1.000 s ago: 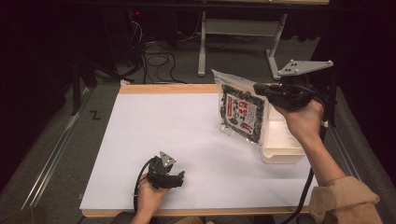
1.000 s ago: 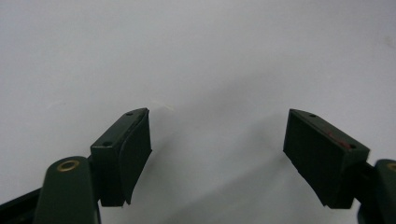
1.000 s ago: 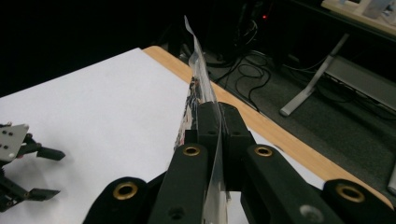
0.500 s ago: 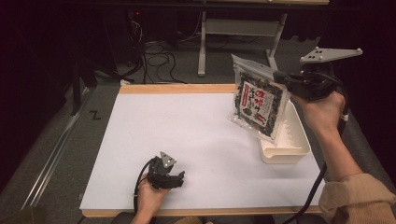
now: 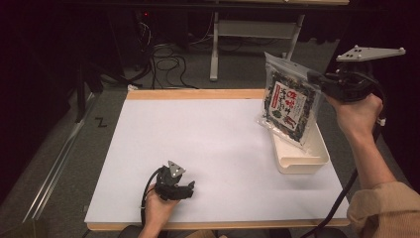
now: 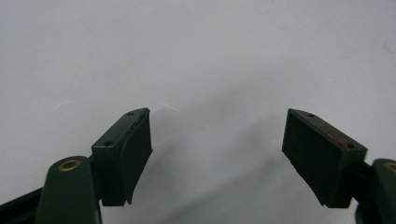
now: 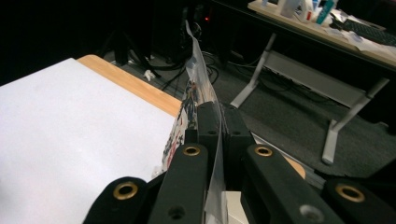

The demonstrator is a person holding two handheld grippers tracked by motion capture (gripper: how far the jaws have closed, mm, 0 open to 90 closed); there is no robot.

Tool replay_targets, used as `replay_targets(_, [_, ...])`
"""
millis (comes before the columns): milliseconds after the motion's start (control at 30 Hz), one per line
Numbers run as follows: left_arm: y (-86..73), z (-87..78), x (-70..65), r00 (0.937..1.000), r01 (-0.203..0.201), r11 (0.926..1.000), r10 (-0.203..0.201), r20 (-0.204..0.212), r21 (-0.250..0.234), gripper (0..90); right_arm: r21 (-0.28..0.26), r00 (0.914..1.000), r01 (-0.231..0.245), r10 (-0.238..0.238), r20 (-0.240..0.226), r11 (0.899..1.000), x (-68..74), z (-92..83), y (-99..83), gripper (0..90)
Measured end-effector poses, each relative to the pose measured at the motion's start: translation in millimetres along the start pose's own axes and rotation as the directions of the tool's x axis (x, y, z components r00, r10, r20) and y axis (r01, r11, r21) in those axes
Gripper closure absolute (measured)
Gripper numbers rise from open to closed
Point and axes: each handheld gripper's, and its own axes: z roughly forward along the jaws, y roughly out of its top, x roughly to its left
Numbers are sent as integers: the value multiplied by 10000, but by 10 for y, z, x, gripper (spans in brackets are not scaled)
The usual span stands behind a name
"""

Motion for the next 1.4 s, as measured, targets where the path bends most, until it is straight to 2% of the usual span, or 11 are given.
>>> replay_targets(167, [-1, -12, -6, 10000, -58, 10000, 58, 1, -55, 245, 4, 9990, -313, 312, 326, 9995, -123, -40, -65, 898])
replay_targets(500, [-1, -31, -3, 10000, -49, 9999, 49, -13, -136, 246, 246, 9946, -490, 465, 932, 9985, -263, -42, -146, 898])
replay_targets(733, [6, -19, -13, 9999, -107, 9999, 107, 27, -89, 246, 550, 9919, -551, 483, 1177, 9970, -353, 30, -217, 898])
replay_targets(800, [4, -22, -20, 9999, -131, 9998, 132, 30, -131, 246, 627, 9904, -698, 616, 1239, 9956, -372, 74, -245, 898])
replay_targets(900, [-1, -35, -4, 10000, -54, 9999, 54, 30, -155, 246, 922, 9875, -601, 458, 1509, 9939, -394, 157, -284, 898])
replay_targets(967, [-1, -36, -1, 10000, -59, 9999, 59, 31, -154, 246, 941, 9864, -698, 546, 1550, 9931, -402, 188, -287, 898])
replay_targets(1100, [-3, -34, -15, 9999, -128, 9998, 128, 32, -121, 246, 918, 9842, -412, 246, 1751, 9949, -381, 233, -269, 897])
replay_targets(1200, [-18, -44, 0, 10000, -1, 9999, 1, -3, -153, 246, 1164, 9821, -184, -39, 1883, 9930, -381, 327, -278, 897])
replay_targets(1267, [-21, -52, 15, 9999, 108, 9997, -109, -40, -201, 246, 1308, 9826, -153, -93, 1855, 9913, -396, 406, -298, 897])
replay_targets(1400, [-12, -53, 5, 10000, 11, 9998, -12, -41, -222, 246, 1316, 9862, -76, -144, 1649, 9913, -404, 528, -381, 895])
